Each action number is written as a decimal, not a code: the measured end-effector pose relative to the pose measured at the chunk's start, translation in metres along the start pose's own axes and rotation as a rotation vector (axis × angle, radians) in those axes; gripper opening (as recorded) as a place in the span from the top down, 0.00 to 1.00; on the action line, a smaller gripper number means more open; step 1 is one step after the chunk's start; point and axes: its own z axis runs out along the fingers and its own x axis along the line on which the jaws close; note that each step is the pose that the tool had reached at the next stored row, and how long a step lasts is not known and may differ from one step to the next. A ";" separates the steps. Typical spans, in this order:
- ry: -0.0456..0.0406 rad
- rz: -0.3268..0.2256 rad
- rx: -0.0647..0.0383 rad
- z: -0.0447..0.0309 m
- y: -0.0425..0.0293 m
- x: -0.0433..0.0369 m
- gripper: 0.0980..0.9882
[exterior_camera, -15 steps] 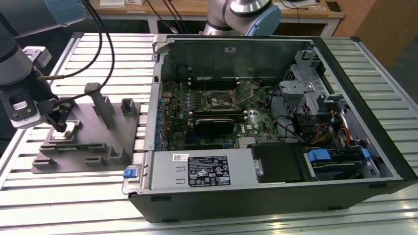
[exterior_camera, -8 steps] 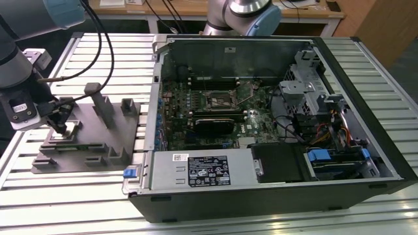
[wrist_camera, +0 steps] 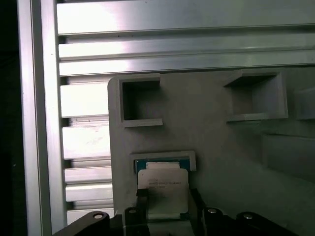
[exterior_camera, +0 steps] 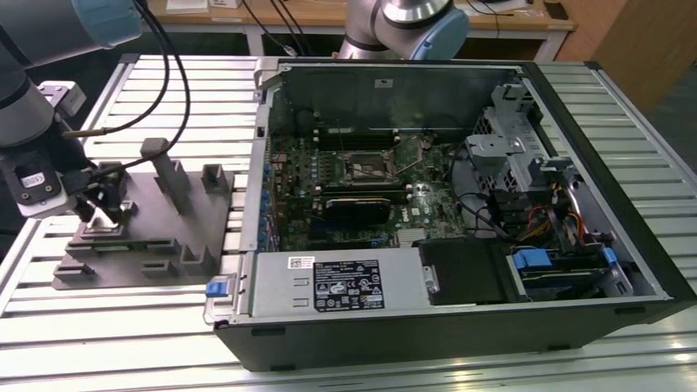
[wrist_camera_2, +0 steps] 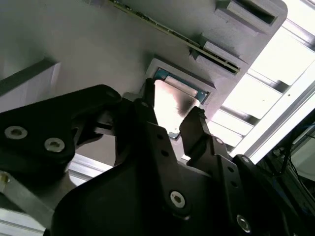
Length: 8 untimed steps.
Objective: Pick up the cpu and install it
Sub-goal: 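Pick up the cpu and move it towards the insertion slot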
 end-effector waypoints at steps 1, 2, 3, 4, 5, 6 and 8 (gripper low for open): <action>0.0001 0.000 0.000 0.0000 0.0000 0.0000 0.52; 0.0000 0.000 0.000 0.0000 0.0000 0.0000 0.52; 0.0001 0.000 0.000 0.0000 0.0000 0.0000 0.52; 0.0001 0.000 0.000 0.0000 0.0000 0.0000 0.45; 0.0001 0.000 0.000 0.0000 0.0000 0.0001 0.45; 0.0004 0.000 -0.002 -0.0001 -0.0001 0.0002 0.45; 0.0014 0.000 -0.019 0.0005 -0.0001 0.0003 0.45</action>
